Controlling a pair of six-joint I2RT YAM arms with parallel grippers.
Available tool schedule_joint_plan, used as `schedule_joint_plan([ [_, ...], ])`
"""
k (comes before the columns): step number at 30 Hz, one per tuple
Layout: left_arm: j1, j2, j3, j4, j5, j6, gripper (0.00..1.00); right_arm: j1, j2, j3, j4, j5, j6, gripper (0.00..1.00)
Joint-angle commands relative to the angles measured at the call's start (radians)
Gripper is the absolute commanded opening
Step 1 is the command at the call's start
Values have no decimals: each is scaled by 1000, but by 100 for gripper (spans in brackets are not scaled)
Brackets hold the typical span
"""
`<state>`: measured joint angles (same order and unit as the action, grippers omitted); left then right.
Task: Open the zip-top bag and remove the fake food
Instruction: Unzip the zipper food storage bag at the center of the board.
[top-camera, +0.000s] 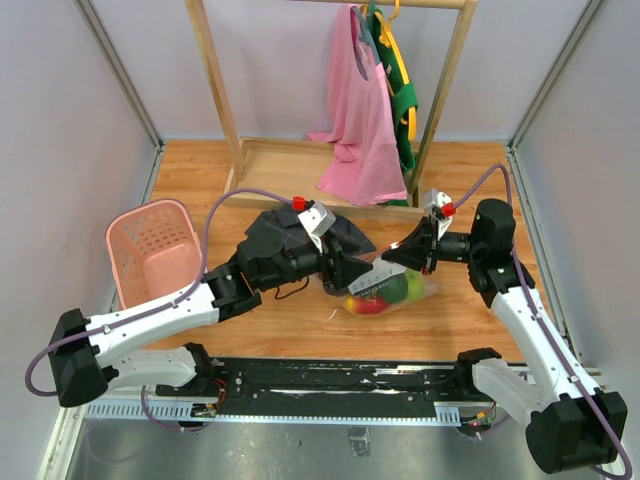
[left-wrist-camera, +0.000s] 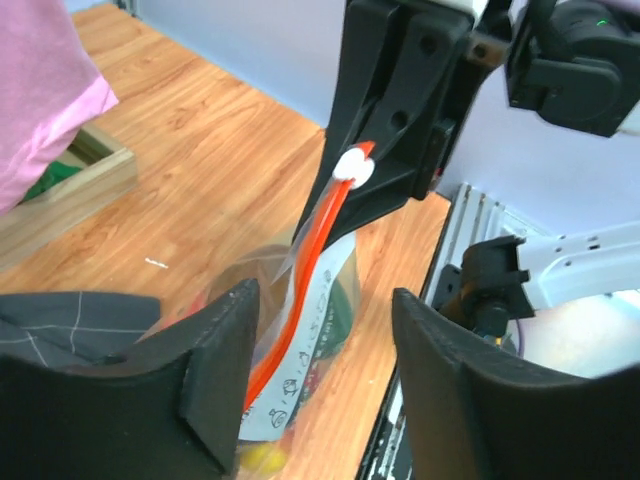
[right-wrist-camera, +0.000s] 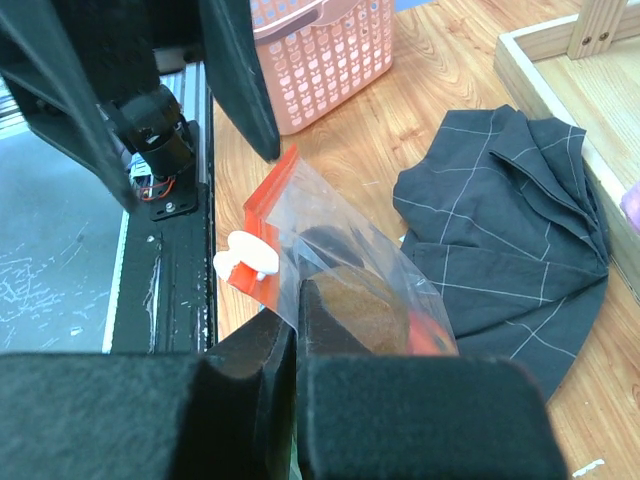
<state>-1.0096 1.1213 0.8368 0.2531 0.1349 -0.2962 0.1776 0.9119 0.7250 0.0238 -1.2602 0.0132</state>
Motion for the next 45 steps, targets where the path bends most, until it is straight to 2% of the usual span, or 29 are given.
schedule_joint_plan([
  [1, 6, -50, 39, 51, 23, 120, 64, -21, 15, 39, -49, -18, -76, 1],
  [4, 5, -32, 63, 63, 20, 215, 69, -22, 24, 38, -56, -30, -85, 1],
  [10, -10, 85, 166, 34, 26, 293, 68, -22, 27, 37, -59, -39, -96, 1],
  [13, -47, 140, 220, -3, -40, 344, 67, -21, 32, 38, -65, -39, -101, 1],
  [20, -89, 233, 327, -125, -140, 393, 54, -22, 41, 45, -79, -38, -111, 1],
  [25, -90, 242, 335, -135, -146, 391, 48, -21, 41, 46, -81, -38, -112, 1],
  [32, -91, 235, 325, -136, -122, 382, 47, -21, 41, 45, -82, -37, -111, 1],
  [38, -91, 244, 321, -136, -113, 389, 40, -23, 38, 47, -83, -38, -109, 1],
  [45, -90, 244, 311, -136, -99, 393, 47, -22, 38, 47, -84, -36, -111, 1],
])
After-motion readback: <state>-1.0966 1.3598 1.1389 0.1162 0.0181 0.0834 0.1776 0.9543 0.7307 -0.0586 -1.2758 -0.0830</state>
